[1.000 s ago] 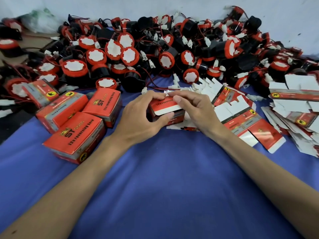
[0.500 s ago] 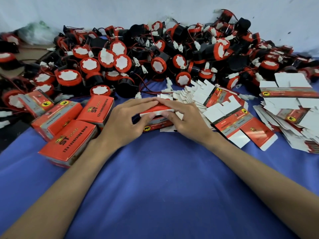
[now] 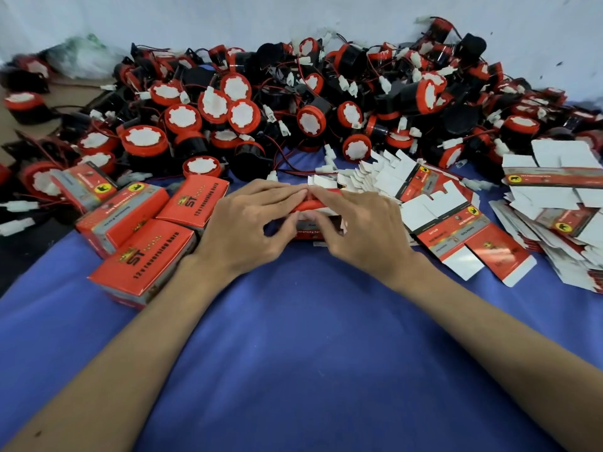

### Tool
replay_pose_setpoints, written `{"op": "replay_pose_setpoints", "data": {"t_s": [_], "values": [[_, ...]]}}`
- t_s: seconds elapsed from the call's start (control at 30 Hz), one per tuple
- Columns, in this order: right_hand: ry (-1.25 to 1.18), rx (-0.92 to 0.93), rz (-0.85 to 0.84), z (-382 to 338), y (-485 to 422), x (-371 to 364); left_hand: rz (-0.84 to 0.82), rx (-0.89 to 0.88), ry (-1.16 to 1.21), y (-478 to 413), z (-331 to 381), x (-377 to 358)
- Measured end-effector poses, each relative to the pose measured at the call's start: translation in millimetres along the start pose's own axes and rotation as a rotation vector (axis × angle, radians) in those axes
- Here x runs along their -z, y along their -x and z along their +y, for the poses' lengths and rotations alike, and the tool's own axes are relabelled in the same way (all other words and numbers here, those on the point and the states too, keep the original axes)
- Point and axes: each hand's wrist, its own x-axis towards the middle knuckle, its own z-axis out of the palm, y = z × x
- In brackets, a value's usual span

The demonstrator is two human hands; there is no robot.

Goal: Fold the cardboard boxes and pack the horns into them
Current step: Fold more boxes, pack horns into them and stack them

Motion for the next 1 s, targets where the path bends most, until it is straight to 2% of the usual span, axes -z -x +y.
{"op": "replay_pose_setpoints", "data": {"t_s": [0.1,0.17,0.27,0.33,0.43,0.57,0.63,0.83,1.0], "values": [[0.051,0.073,0.024,1.5,2.5,-1.8,0.007,0.017,-0.019,0.3,1.6,0.4],[-0.054,0.108,-0.052,10.7,2.0,-2.8,-0.011,0.028,-0.043,0.0,1.5,0.8],[-0.244,0.104,-0.253,24.6,2.2,-4.0,-0.056,0.042,-0.09,-0.7,0.0,0.8],[-0.293,0.091,-0.265,26.4,2.4,-7.2,-0.079,0.046,-0.132,-2.0,0.1,-0.1],[-0.408,0.039,-0.265,25.3,1.9,-11.4,-0.136,0.065,-0.182,-4.0,2.4,-2.8],[-0.575,-0.159,-0.374,25.9,5.9,-7.8,-0.187,0.08,-0.199,-3.5,2.3,-4.7],[-0.573,-0.216,-0.31,23.7,5.9,-9.6,-0.183,0.082,-0.183,-3.5,1.8,-4.5],[-0.409,-0.226,0.137,13.4,5.6,-12.9,-0.141,0.112,-0.092,-0.9,2.6,-6.2],[-0.323,-0.214,0.211,13.1,2.5,-12.3,-0.142,0.106,-0.094,-4.0,2.1,-4.5]]}}
